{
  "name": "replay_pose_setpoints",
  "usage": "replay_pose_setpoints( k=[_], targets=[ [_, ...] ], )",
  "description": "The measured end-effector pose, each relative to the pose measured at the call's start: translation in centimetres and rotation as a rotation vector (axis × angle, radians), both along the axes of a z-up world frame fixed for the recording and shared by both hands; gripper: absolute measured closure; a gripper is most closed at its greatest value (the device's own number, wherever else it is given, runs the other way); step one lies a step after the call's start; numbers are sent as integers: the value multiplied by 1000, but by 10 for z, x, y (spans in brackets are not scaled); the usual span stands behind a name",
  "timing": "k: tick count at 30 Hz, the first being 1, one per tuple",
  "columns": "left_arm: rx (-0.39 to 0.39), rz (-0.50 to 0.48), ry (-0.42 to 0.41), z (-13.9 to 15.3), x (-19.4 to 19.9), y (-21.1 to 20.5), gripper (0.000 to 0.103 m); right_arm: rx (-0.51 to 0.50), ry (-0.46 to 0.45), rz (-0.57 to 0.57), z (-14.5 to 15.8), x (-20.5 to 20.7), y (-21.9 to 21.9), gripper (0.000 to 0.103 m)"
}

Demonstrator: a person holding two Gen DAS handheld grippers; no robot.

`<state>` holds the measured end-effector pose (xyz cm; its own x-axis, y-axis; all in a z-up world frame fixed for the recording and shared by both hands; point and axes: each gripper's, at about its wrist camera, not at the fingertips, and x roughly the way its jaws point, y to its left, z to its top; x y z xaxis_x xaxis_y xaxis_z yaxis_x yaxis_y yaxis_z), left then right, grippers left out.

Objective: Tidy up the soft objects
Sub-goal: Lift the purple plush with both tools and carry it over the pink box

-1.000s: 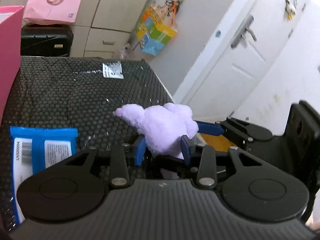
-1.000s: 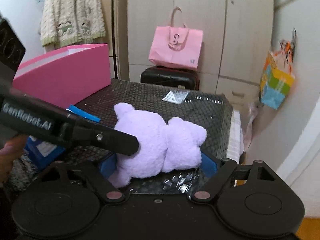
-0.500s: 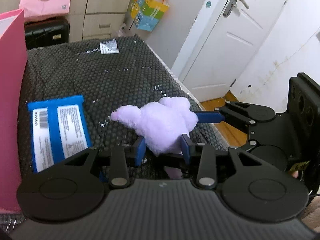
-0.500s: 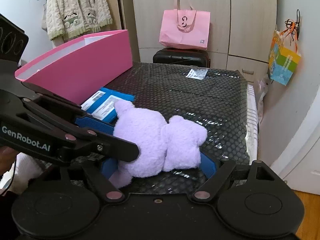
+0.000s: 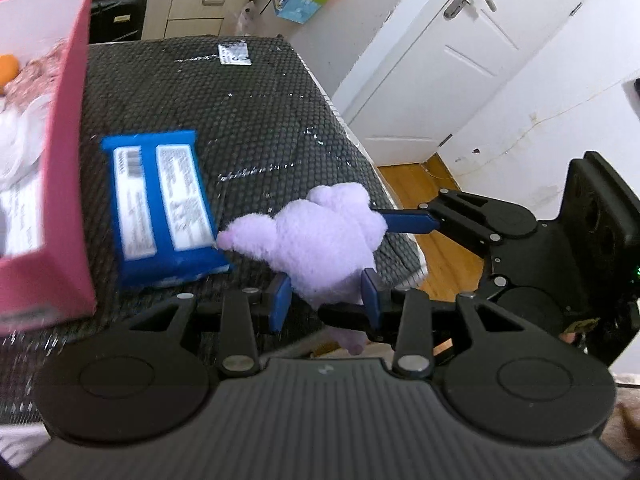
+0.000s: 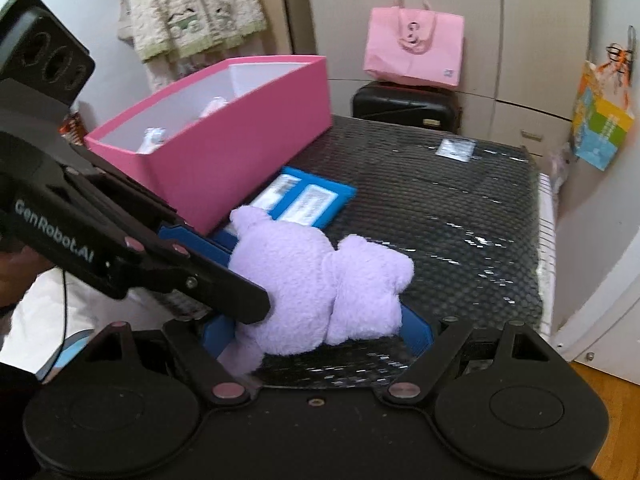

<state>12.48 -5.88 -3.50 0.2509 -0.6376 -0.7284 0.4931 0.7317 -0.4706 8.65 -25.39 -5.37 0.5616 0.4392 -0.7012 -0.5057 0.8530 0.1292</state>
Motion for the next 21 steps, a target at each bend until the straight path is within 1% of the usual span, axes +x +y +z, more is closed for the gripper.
replay_pose_setpoints(
  k=[5,9,13,16,21],
  targets=[
    [10,9,3,12,-19,22,67,24,32,41,9,-12,19,16],
    [18,42,-1,24,-34,42,67,36,45,76,18,-20,36,15],
    [22,75,-32,37,-47,61,66,57,53,111,28,-24,53,15],
    [21,99,-65,48,-58,78,66,60,39,144,37,-28,67,15],
    [5,147,-106,64,-70,103,66,46,-17,203,55,-34,90,15]
  ],
)
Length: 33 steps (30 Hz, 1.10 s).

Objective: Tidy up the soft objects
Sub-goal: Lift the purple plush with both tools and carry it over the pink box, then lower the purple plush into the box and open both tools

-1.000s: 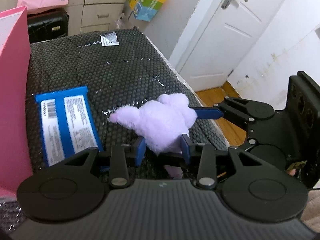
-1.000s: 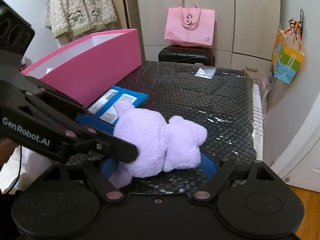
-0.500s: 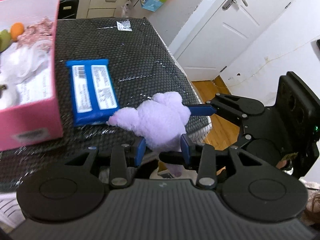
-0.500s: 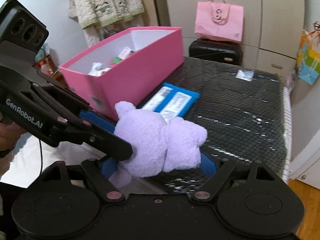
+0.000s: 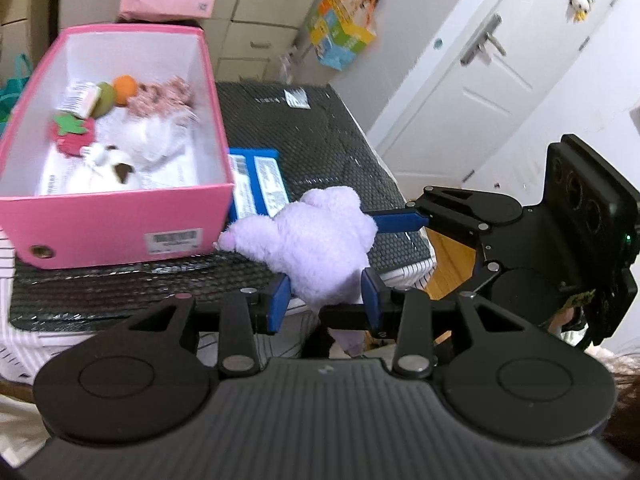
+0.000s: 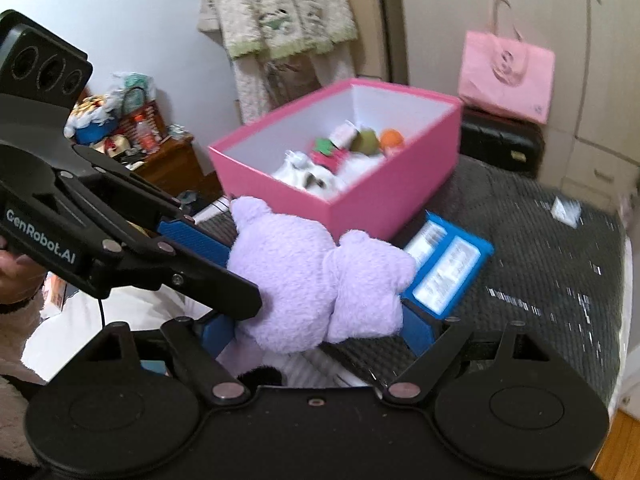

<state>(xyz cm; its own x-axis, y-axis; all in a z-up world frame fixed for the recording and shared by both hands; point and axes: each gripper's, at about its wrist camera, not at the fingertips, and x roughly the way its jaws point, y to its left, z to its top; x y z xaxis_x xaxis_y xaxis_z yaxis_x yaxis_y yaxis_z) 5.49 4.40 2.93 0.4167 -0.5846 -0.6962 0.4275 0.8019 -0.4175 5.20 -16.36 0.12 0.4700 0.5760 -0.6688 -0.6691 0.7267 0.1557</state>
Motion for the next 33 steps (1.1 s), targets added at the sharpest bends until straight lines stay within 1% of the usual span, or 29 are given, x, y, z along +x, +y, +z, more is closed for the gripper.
replay_pose_setpoints(
  k=[3,6,10,13,18,24,27,30,32,33],
  targets=[
    [-14,24,-28,8,-6,13,65,4,-27,38,11,-1,10,14],
    [-9,40,-66,15,-5,22,65,18,-44,60,18,2,18,14],
    [-15,78,-100,20,10,36,65,15,-79,64,25,16,35,14],
    [-34,102,-126,24,25,48,65,26,-105,58,31,30,46,14],
    [-51,124,-154,27,53,64,64,54,-120,56,38,59,60,14],
    [-80,170,-138,16,99,86,63,36,-153,51,38,98,83,14],
    [-105,220,-119,4,121,98,62,35,-150,56,34,122,92,14],
    [-83,279,-120,-10,140,106,60,77,-131,102,28,145,97,14],
    [-80,294,-103,-17,151,110,60,99,-100,126,24,157,99,14],
    [-81,293,-100,-20,155,110,60,92,-107,138,23,161,102,14]
  ],
)
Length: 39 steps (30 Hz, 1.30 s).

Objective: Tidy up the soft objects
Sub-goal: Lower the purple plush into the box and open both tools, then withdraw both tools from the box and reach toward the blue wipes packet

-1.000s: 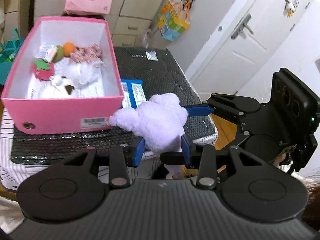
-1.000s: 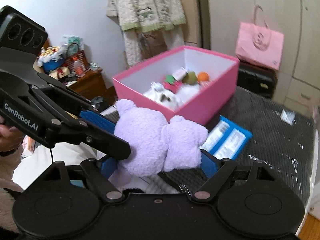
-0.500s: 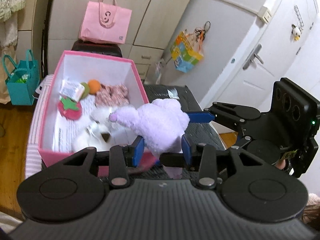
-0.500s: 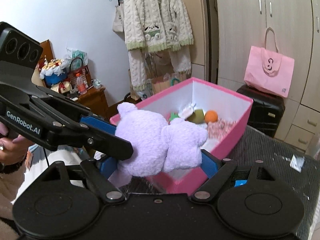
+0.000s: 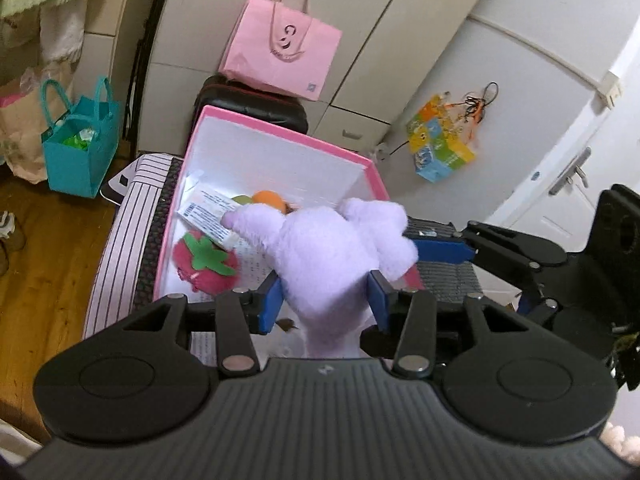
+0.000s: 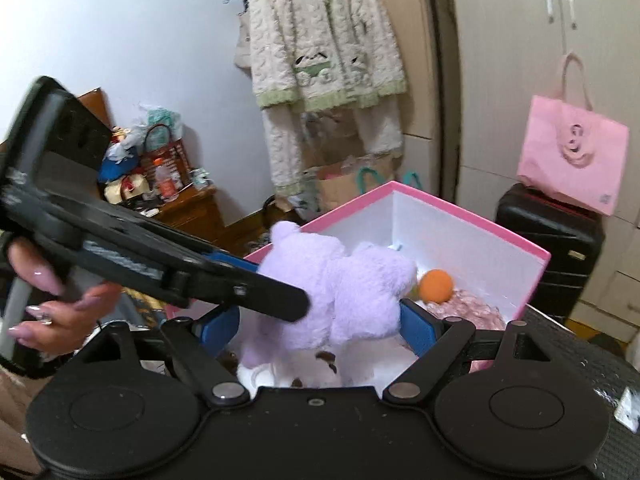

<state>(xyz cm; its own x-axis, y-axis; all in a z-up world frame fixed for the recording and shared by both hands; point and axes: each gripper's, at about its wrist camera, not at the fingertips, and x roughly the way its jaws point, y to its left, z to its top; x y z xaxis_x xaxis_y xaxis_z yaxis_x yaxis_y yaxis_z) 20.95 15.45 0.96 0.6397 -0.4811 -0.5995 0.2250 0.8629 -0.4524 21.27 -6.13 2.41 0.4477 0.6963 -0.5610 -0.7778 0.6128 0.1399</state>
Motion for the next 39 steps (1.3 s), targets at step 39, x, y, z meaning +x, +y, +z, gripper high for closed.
replay_pose_setpoints(
  k=[39],
  targets=[
    [367,-193,-220,63,-115,-70,47,32,-56,-93,43,-73,-86,15]
  ],
)
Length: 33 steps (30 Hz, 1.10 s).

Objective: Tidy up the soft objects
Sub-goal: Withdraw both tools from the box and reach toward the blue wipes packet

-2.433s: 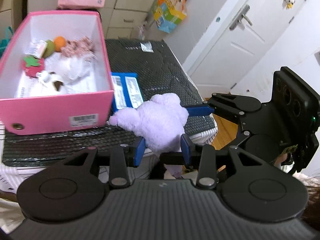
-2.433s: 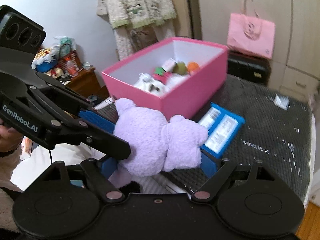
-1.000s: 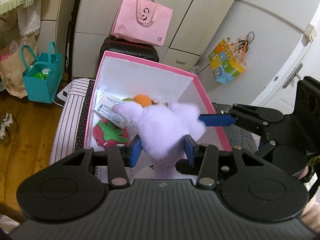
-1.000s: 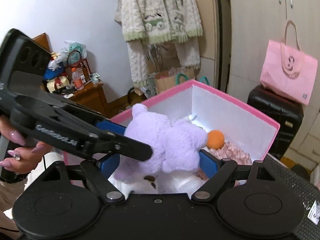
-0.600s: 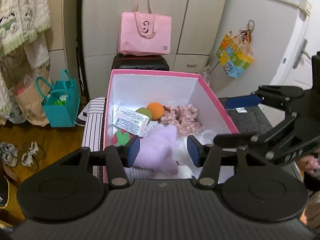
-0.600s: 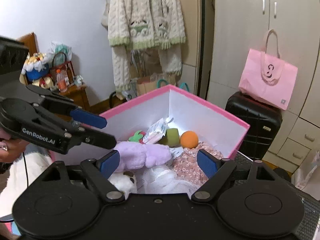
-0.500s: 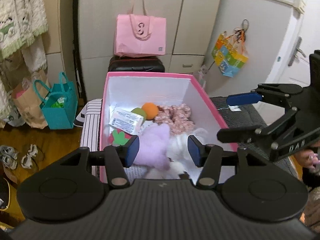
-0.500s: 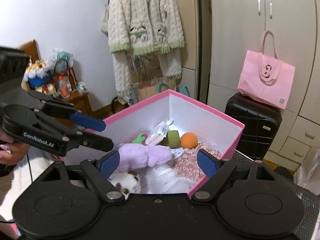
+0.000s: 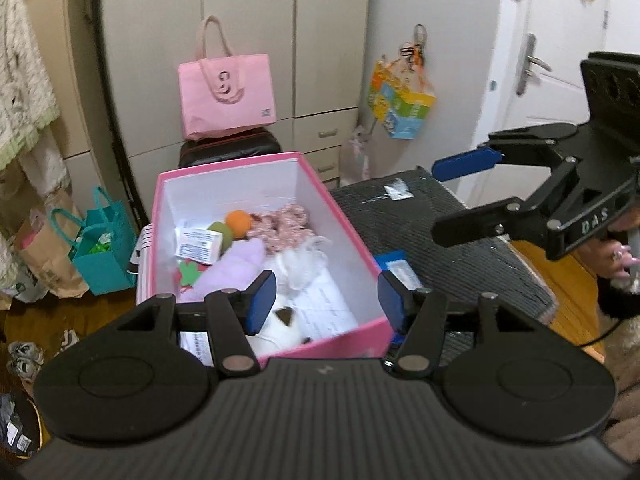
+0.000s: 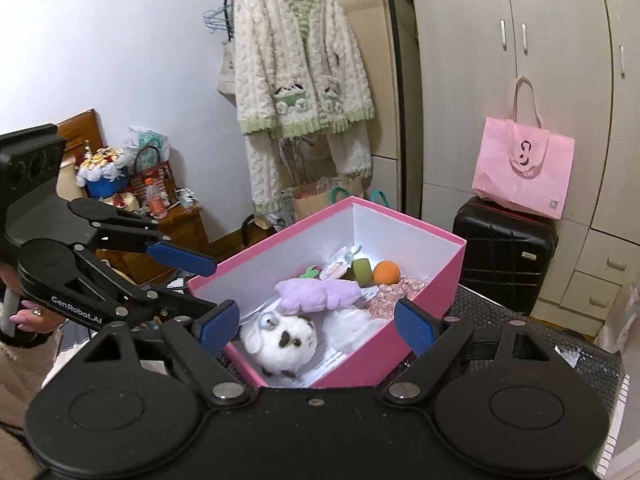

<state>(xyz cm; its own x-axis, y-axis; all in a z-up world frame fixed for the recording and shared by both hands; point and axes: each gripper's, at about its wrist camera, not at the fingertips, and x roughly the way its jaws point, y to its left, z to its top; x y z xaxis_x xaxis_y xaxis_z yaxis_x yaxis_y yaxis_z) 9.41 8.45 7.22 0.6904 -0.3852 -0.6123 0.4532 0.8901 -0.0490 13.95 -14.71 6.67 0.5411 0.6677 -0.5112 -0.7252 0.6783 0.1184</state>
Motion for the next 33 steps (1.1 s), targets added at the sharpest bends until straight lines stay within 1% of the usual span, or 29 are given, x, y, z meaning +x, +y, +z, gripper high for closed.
replay_pose_setpoints(
  k=[6,11,14,17,20,23,27,33],
  targets=[
    [2,-66,-18,2,-24,-19,45,-17,-20,-8,6,-25,-20,15],
    [15,-113,-9,-1,-38,-35,44,-24,-51,-25,5,-44,-35,14],
    [11,-131,-3,-6,-42,-42,44,-25,-53,-37,3,-50,-42,14],
    [-23,-143,21,-16,-44,-48,43,-27,-46,-46,-2,-55,-50,14],
    [-37,-152,41,-27,-46,-55,43,-24,-36,-61,-8,-56,-59,14],
    [-31,-165,73,-40,-45,-65,43,-17,-25,-70,-15,-57,-66,14],
    [-3,-182,120,-54,-41,-78,43,-24,-2,-68,-28,-52,-71,14],
    [-16,-169,158,-80,-34,-90,43,-6,4,-53,-50,-42,-78,14]
  ],
)
